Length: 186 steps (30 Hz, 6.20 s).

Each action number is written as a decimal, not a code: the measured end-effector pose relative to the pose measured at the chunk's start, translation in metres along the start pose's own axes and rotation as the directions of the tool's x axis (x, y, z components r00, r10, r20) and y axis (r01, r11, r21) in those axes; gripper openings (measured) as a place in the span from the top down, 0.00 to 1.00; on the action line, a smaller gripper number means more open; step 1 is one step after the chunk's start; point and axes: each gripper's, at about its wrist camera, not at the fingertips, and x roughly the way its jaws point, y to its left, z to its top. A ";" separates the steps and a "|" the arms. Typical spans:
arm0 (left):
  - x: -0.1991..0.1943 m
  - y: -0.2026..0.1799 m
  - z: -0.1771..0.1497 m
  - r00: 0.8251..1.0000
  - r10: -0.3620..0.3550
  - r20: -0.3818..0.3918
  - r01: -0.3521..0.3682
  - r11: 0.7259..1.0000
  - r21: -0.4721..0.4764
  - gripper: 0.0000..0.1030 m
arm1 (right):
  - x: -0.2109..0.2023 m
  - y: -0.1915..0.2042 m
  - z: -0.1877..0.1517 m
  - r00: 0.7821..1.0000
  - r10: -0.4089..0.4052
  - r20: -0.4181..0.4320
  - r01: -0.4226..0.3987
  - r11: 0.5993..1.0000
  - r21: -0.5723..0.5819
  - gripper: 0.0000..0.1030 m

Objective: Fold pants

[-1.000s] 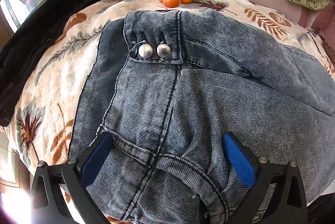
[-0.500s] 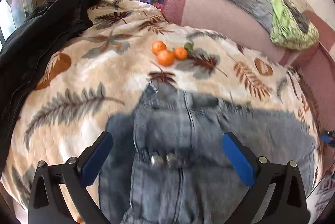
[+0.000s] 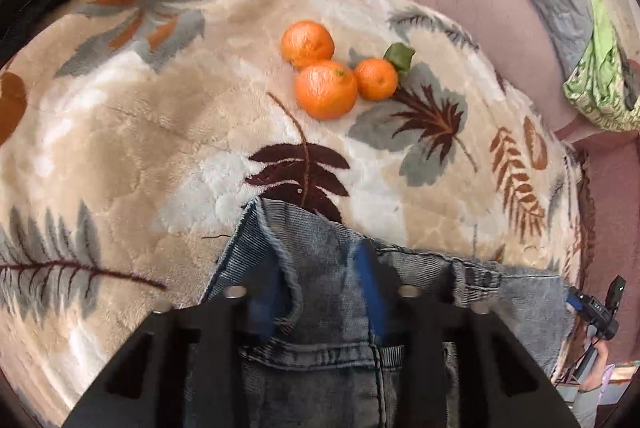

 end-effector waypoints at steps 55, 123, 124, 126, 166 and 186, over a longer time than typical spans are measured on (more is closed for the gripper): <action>-0.029 -0.007 0.012 0.983 0.074 0.171 -0.076 0.997 0.004 0.97 | -0.016 0.059 0.029 0.985 -0.099 0.139 0.119 0.982 -0.146 0.85; -0.069 0.003 -0.228 0.986 -0.127 0.110 0.101 0.971 0.215 0.73 | -0.135 -0.050 -0.224 0.963 0.201 0.180 -0.240 0.944 0.225 0.22; -0.069 0.003 -0.229 0.986 -0.125 0.112 0.099 0.972 0.214 0.73 | -0.131 -0.049 -0.230 0.967 0.198 0.161 -0.232 0.945 0.230 0.22; -0.069 0.003 -0.229 0.986 -0.123 0.113 0.097 0.972 0.214 0.73 | -0.124 -0.043 -0.240 0.973 0.184 0.142 -0.212 0.952 0.220 0.22; -0.075 -0.043 -0.239 0.972 0.064 0.227 -0.138 0.934 0.329 0.46 | -0.115 0.047 -0.172 0.991 -0.021 0.134 0.054 0.968 -0.247 0.84; -0.037 -0.054 -0.224 0.928 0.217 0.303 -0.314 0.893 0.323 0.15 | -0.122 0.090 -0.183 0.970 0.178 0.167 -0.130 0.956 -0.264 0.39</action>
